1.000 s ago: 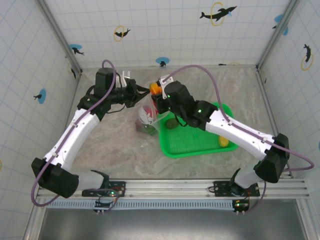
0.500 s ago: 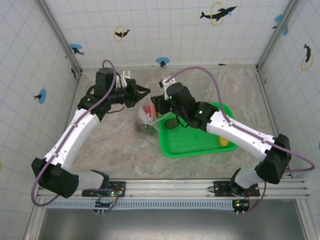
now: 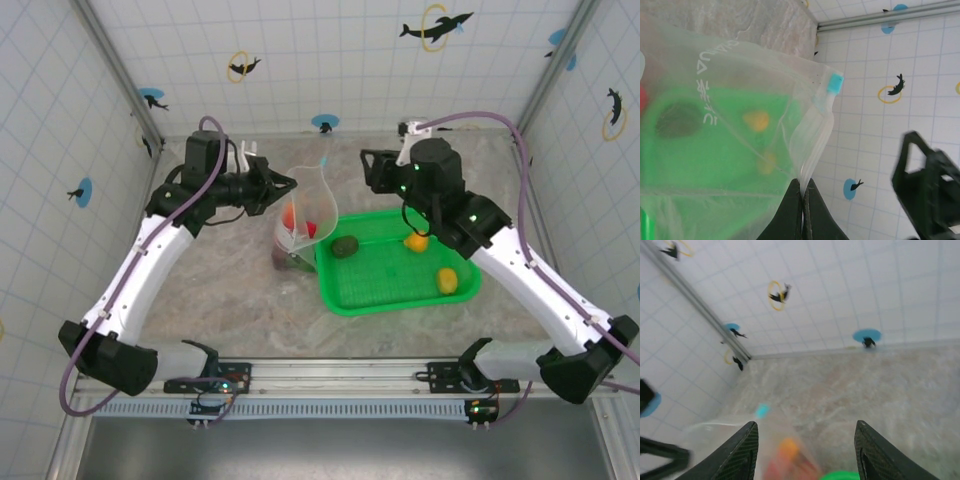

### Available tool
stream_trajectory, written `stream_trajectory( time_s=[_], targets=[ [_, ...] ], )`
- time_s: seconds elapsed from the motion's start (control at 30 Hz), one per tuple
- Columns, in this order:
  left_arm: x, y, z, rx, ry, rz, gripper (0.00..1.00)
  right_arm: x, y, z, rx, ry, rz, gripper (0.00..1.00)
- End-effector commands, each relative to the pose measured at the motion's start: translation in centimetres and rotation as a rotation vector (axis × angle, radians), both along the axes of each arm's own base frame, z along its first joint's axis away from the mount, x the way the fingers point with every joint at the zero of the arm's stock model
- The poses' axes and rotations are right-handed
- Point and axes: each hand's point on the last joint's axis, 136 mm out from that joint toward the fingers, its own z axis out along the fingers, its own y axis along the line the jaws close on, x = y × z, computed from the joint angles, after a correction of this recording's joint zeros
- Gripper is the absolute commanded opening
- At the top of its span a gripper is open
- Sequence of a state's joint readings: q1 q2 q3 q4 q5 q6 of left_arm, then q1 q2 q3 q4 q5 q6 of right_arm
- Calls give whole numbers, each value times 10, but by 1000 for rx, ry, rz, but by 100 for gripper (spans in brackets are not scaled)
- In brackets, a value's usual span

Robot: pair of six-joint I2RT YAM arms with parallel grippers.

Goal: Place the food in the zip-top bag and seal the zipper

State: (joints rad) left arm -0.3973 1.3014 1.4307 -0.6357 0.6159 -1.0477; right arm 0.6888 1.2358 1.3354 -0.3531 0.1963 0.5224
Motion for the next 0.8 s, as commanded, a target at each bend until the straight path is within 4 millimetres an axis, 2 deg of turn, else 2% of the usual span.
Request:
stream_trajectory(
  time_s=[0.0,0.1,0.17,0.37,0.47,0.57,0.77],
  targets=[
    [-12,9,22,33,-5,-17,0,-18,-2,-84,-39,276,28,53],
    [-18,15,19,85,50,-4,0,-25,0,-128,-66,412,43,54],
    [-23,17,10,111,116,-9,0,-29,7,-154,-67,501,59,59],
    [-25,19,-1,132,145,-8,0,-35,21,-215,-17,675,-4,73],
    [-26,18,-15,122,167,-1,0,-36,28,-243,47,769,-46,78],
    [-27,17,-25,102,183,4,0,-35,39,-265,127,822,-79,83],
    [-26,20,-30,113,172,23,0,-18,57,-279,238,812,-104,85]
  ],
)
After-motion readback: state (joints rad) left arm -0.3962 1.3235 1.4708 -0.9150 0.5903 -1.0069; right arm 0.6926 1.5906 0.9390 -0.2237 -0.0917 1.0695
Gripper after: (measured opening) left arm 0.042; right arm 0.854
